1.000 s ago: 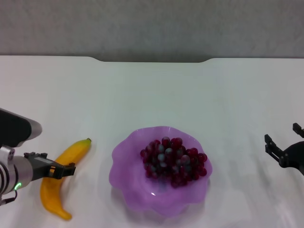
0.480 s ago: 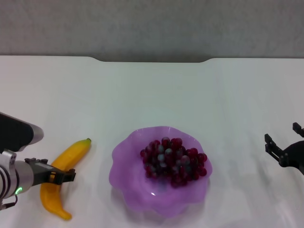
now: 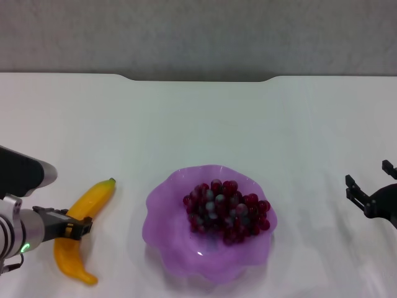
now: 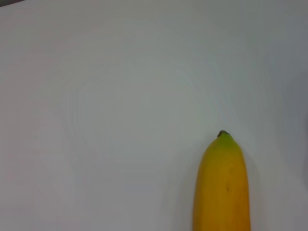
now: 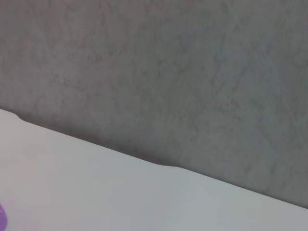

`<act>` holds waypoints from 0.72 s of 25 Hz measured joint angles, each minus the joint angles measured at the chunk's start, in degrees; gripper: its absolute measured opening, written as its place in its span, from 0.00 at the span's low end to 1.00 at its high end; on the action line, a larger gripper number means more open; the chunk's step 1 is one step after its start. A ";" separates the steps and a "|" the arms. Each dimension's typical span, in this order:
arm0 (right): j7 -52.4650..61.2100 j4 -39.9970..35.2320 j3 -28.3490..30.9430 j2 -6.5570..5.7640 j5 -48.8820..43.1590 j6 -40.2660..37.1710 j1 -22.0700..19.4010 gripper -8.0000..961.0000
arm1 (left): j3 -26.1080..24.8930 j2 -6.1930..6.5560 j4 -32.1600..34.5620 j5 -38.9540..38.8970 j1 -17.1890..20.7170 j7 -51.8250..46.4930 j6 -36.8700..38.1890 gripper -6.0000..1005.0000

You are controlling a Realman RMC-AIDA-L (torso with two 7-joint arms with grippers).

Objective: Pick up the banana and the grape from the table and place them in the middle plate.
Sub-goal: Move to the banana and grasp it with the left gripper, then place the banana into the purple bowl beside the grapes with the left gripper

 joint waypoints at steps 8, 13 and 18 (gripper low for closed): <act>0.02 0.00 0.00 0.00 0.00 0.00 -0.11 0.87 | -0.23 0.01 -1.40 0.00 0.34 -0.58 -0.20 0.50; 0.03 -0.37 0.00 0.00 -0.01 -0.01 -0.17 0.87 | -0.25 0.12 -9.24 -0.78 2.91 -1.24 -3.28 0.50; 0.02 -0.58 0.00 0.00 0.00 -0.01 -0.07 0.87 | -1.45 0.13 -15.46 -8.72 3.68 -2.18 -10.35 0.50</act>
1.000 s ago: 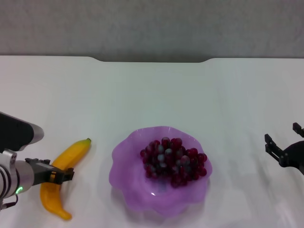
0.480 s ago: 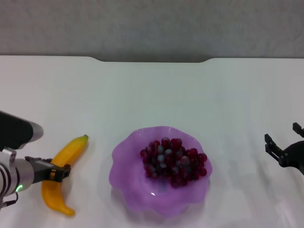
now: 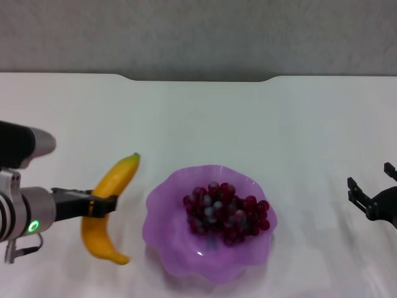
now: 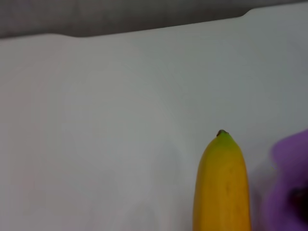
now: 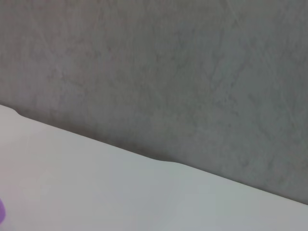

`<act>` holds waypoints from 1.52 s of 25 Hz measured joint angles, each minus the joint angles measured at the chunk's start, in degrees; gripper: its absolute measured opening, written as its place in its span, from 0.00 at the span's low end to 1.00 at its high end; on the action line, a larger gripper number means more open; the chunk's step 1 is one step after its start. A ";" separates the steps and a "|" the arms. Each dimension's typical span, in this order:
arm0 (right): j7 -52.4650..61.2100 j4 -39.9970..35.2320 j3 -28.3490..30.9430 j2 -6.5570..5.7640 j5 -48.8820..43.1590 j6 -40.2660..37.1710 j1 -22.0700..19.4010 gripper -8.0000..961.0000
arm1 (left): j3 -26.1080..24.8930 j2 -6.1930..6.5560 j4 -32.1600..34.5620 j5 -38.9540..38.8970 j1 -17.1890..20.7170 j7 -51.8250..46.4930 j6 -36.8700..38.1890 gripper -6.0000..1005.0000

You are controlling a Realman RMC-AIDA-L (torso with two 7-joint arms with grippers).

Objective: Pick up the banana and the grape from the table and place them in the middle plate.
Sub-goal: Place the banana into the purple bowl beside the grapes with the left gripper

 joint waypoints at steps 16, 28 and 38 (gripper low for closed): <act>-0.12 0.05 0.00 0.00 0.00 0.00 0.22 0.87 | 1.03 -0.21 5.69 -33.12 -2.44 11.96 1.27 0.52; -0.28 0.17 0.00 0.00 0.00 0.00 0.23 0.87 | 8.50 -0.30 17.78 -38.66 -4.41 17.99 14.03 0.57; -0.32 0.08 0.00 0.00 0.00 0.00 0.18 0.87 | 15.05 -0.33 17.24 -39.99 -4.47 18.24 19.10 0.60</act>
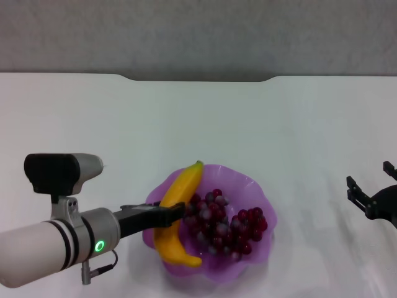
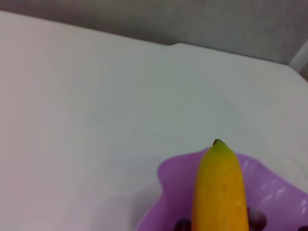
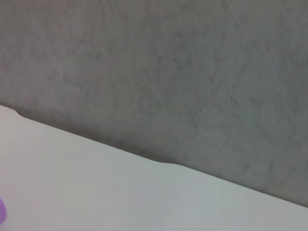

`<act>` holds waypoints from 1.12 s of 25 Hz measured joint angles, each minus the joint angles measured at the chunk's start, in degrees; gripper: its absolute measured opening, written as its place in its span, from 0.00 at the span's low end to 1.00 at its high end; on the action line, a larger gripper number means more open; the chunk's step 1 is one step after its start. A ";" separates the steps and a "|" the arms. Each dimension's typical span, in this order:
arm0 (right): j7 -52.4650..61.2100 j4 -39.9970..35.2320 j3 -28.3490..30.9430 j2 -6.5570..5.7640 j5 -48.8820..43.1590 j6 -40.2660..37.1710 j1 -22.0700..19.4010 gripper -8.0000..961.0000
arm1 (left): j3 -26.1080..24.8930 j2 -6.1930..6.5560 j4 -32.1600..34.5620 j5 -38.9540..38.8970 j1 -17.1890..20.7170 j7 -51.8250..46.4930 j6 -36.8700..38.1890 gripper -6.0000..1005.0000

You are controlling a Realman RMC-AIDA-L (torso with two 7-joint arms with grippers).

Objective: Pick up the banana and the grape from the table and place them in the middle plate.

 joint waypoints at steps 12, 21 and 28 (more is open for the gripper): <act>0.01 -0.12 0.00 0.00 0.00 0.00 0.05 0.87 | 2.14 -0.02 -5.79 -1.69 3.51 5.10 3.62 0.65; 0.21 0.10 0.14 -0.04 0.00 -0.06 -0.05 0.87 | 3.44 0.02 -11.24 -1.52 10.73 17.62 18.50 0.89; 0.00 0.42 0.02 -0.01 0.00 -0.28 -0.04 0.87 | 8.38 0.18 -7.07 1.52 12.73 22.77 38.62 0.89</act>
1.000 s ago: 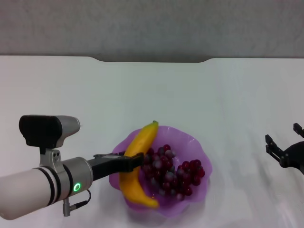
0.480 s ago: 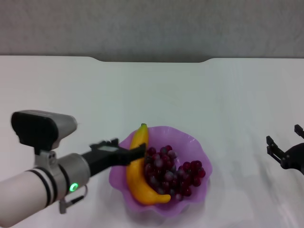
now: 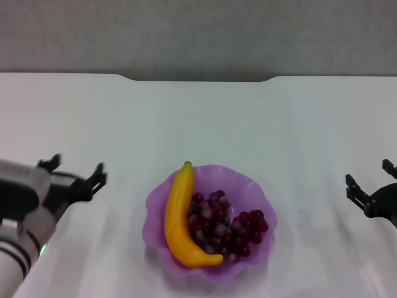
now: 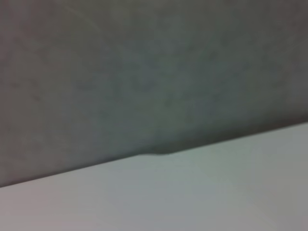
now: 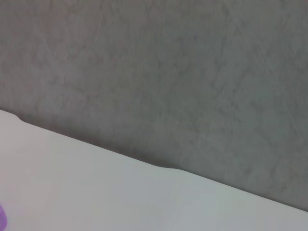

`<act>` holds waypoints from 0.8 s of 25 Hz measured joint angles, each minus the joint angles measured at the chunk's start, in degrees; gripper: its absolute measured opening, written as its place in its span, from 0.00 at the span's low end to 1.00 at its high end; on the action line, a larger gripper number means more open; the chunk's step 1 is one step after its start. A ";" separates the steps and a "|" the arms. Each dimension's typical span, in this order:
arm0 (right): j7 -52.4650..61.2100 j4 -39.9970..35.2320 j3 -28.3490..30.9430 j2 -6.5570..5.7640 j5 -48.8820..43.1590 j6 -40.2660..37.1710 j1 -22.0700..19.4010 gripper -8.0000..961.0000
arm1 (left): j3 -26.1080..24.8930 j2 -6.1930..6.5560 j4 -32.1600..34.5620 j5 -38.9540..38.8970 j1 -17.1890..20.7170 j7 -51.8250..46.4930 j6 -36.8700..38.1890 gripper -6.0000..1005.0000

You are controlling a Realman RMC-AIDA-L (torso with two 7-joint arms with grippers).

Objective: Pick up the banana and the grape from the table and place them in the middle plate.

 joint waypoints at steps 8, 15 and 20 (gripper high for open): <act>0.25 0.94 -0.02 0.01 0.00 -0.37 0.05 0.87 | 11.88 0.02 18.62 7.42 -6.69 -17.21 24.59 0.89; 0.65 0.84 -0.03 0.15 0.00 -0.36 0.06 0.87 | 13.03 -0.19 33.03 19.75 -10.93 -46.13 30.76 0.89; 0.59 0.90 -0.03 0.17 0.00 -0.35 -0.16 0.87 | 18.32 -0.62 43.06 22.82 -13.79 -52.45 41.03 0.89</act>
